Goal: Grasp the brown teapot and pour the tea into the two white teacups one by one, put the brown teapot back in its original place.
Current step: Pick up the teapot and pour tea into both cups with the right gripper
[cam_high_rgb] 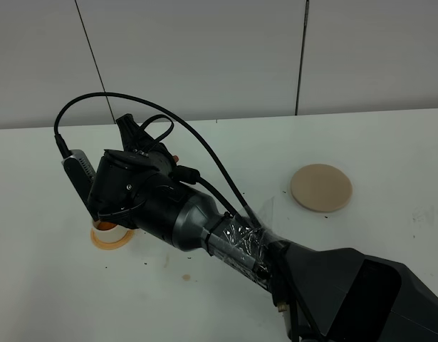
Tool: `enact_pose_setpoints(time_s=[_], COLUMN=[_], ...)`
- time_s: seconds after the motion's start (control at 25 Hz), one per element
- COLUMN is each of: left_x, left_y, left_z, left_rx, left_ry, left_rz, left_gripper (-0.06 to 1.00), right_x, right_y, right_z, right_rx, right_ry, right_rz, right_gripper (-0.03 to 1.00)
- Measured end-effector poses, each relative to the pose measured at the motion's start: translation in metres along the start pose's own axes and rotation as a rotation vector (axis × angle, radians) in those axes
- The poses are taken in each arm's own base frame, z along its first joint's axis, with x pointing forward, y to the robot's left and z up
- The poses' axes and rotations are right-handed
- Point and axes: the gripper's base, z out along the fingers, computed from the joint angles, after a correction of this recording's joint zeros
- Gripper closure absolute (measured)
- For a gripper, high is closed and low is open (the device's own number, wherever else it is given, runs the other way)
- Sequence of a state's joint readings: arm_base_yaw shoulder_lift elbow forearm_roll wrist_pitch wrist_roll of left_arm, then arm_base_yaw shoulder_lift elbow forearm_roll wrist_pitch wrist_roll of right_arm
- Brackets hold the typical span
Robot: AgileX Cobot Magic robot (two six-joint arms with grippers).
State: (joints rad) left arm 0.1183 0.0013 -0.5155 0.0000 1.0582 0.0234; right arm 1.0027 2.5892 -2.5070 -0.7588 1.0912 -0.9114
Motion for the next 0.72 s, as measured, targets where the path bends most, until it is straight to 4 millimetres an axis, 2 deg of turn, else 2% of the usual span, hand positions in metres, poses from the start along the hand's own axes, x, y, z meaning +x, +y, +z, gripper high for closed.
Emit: enact_pose_setpoints(time_s=[0.72], left_x=[0.0], left_y=[0.0], left_z=[0.0], left_rx=[0.0], left_ry=[0.0], left_rz=[0.0], left_gripper=[0.71], right_x=[0.0002], right_y=[0.001], right_z=[0.0], right_rx=[-0.011], right_ry=[0.002], right_rz=[-0.012], right_gripper=[0.87])
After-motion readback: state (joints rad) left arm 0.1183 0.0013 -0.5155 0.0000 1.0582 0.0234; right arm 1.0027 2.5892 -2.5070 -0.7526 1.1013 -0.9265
